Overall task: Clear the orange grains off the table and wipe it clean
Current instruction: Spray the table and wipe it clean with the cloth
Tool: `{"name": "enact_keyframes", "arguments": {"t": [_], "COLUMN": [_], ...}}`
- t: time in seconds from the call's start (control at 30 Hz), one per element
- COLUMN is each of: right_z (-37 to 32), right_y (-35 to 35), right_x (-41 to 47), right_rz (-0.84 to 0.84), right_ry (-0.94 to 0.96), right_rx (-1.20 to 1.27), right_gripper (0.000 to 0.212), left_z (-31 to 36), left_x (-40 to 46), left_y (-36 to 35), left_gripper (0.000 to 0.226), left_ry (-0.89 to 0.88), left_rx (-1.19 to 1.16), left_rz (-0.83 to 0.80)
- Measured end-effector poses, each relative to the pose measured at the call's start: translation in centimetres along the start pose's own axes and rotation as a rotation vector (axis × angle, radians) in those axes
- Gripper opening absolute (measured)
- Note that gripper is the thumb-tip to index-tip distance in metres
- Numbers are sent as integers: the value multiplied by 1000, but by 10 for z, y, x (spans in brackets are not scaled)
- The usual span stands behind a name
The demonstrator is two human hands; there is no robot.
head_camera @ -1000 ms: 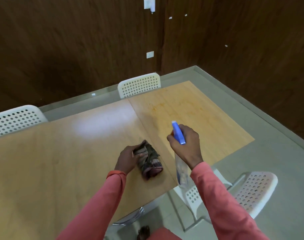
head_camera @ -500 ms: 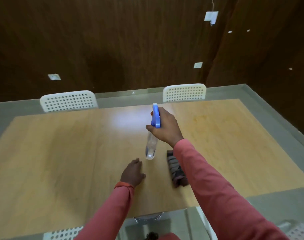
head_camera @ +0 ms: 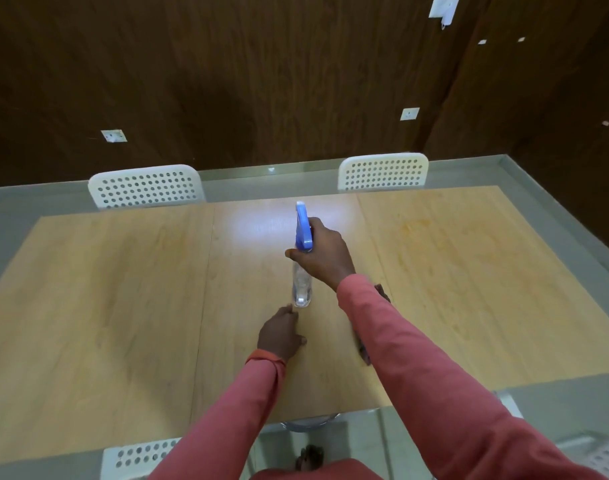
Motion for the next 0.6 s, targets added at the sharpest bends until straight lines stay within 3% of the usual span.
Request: {"name": "enact_keyframes", "arguments": {"t": [0.13, 0.27, 0.37, 0.6], "right_z": [23, 83, 144, 202], "right_y": [-2, -1, -8, -56], "right_x": [-16, -55, -78, -98], "right_rz": [-67, -37, -40, -205], "right_ry": [-100, -245, -330, -194], "right_rx": [87, 43, -214, -596], "right_gripper": [97, 79, 67, 68], "left_z": [0, 11, 27, 81], "left_x": [-2, -15, -20, 0], "left_y": [3, 1, -8, -8], "left_gripper": [60, 49, 50, 59], "left_ry": [1, -70, -160, -233], "left_rx": [-14, 49, 28, -135], "left_rz": [15, 76, 104, 151]}}
Point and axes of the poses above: each hand's wrist, its own x-axis towards the middle knuckle, its own y-axis out of the back of the hand, z = x × y, the point moved 10 cm from there along x, towards the middle knuckle, and after that the axes turned 6 degrees about y, right-handed, at the moved point
